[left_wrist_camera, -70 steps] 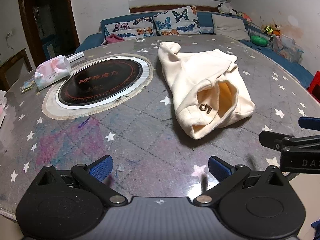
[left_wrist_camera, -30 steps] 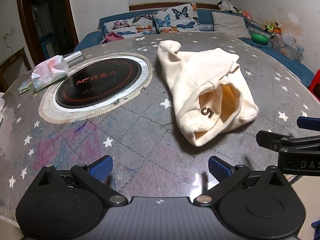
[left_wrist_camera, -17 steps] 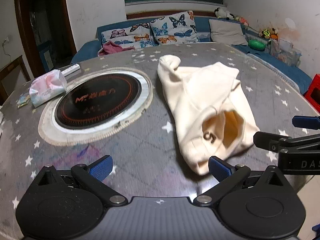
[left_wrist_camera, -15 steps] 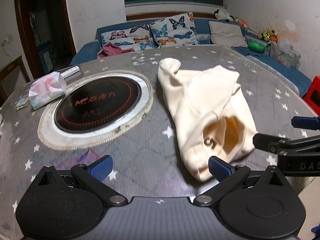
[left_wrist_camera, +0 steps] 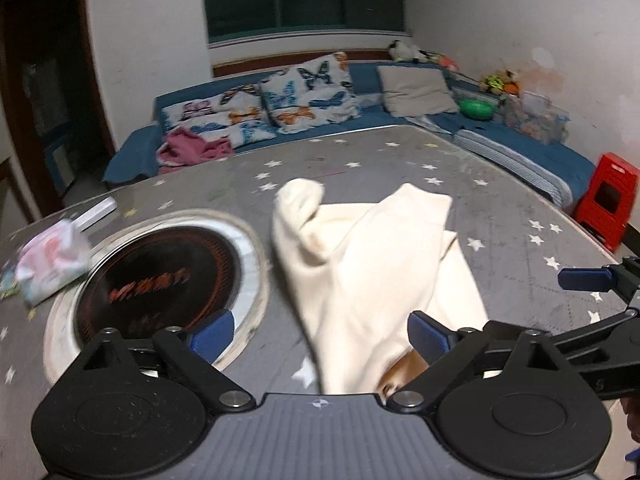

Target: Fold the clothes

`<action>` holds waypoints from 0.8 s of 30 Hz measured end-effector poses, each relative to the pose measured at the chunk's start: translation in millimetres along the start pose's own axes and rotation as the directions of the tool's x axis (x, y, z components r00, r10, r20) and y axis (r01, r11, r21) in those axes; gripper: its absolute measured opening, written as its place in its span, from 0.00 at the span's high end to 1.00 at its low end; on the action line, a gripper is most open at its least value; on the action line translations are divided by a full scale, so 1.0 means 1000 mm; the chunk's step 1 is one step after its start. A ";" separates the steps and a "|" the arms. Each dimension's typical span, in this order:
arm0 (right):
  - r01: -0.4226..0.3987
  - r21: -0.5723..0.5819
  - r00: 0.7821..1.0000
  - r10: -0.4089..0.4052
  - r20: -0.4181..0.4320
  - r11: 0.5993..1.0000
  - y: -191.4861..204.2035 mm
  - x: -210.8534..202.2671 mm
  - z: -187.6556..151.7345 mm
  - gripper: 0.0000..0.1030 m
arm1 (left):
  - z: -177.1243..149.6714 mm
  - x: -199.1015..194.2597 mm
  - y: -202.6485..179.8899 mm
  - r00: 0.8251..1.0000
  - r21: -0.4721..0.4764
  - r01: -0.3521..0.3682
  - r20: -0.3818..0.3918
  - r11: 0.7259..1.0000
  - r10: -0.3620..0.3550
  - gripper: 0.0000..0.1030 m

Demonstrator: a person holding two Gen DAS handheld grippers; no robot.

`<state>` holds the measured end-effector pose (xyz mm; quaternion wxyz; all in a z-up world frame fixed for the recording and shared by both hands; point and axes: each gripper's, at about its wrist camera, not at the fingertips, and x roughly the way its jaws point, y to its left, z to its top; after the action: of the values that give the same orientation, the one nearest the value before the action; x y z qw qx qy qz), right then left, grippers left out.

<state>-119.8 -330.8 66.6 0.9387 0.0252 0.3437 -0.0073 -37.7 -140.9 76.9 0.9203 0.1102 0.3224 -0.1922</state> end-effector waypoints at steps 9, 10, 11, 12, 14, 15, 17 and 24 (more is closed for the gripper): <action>0.030 0.048 0.999 -0.029 -0.029 0.998 -0.024 0.014 -0.005 0.02 | 0.022 0.051 -0.045 0.994 0.184 0.103 -0.055 0.978 -0.095 0.34; 0.032 0.052 0.999 -0.031 -0.031 0.998 -0.026 0.014 -0.006 0.02 | 0.024 0.057 -0.049 0.993 0.199 0.107 -0.063 0.974 -0.096 0.39; 0.035 0.057 0.999 -0.033 -0.032 0.998 -0.029 0.015 -0.006 0.02 | 0.026 0.064 -0.053 0.993 0.214 0.110 -0.072 0.971 -0.097 0.41; 0.038 0.062 0.999 -0.036 -0.034 0.997 -0.032 0.015 -0.007 0.02 | 0.027 0.068 -0.056 0.992 0.227 0.114 -0.076 0.967 -0.099 0.41; 0.044 0.072 0.998 -0.042 -0.038 0.996 -0.037 0.017 -0.008 0.02 | 0.029 0.077 -0.063 0.992 0.253 0.117 -0.082 0.960 -0.099 0.44; 0.046 0.075 0.998 -0.043 -0.040 0.996 -0.038 0.018 -0.008 0.02 | 0.030 0.081 -0.066 0.991 0.265 0.119 -0.086 0.957 -0.099 0.45; 0.051 0.085 0.998 -0.047 -0.045 0.995 -0.042 0.019 -0.009 0.02 | 0.029 0.088 -0.069 0.991 0.282 0.116 -0.093 0.952 -0.093 0.62; 0.058 0.099 0.997 -0.053 -0.047 0.993 -0.048 0.018 -0.012 0.02 | 0.029 0.083 -0.057 0.994 0.261 0.110 -0.051 0.959 -0.100 0.86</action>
<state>-115.4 -378.4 43.7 0.9278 0.0630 0.3642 -0.0501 13.5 -225.0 41.8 0.8797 0.2180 0.3166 -0.2799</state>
